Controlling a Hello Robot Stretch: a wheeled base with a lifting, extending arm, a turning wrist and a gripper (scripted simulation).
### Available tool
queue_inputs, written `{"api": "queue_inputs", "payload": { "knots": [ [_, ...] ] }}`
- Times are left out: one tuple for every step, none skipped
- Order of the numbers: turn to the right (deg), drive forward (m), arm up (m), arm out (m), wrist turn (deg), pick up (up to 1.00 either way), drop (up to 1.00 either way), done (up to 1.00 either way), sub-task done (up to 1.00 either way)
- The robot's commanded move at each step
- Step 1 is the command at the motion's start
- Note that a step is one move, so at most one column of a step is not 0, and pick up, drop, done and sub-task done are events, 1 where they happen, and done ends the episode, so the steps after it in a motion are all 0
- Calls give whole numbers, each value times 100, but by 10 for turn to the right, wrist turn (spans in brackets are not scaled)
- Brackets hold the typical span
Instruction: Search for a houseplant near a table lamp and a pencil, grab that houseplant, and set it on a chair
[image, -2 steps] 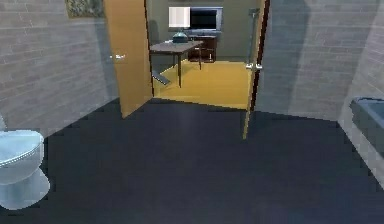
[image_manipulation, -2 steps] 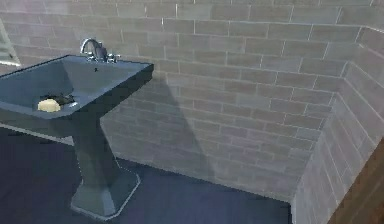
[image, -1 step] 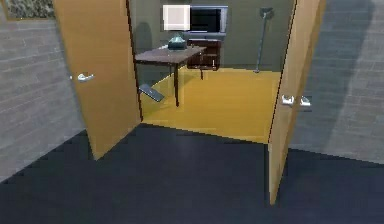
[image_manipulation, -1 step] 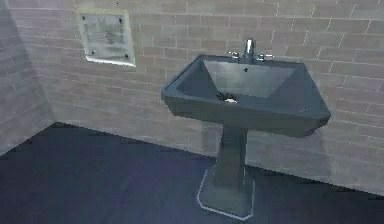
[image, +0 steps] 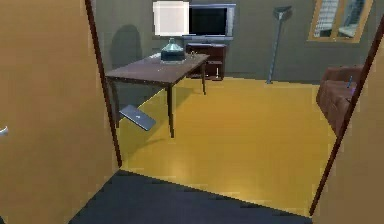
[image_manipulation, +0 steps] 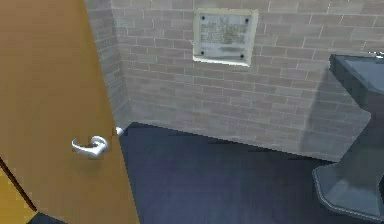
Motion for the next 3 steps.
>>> {"api": "queue_inputs", "payload": {
  "knots": [
    [30, 0, 0, 0, 0, 0, 0, 0, 0],
    [0, 25, 0, 0, 0, 0, 0, 0, 0],
    [90, 0, 0, 0, 0, 0, 0, 0, 0]
  ]
}}
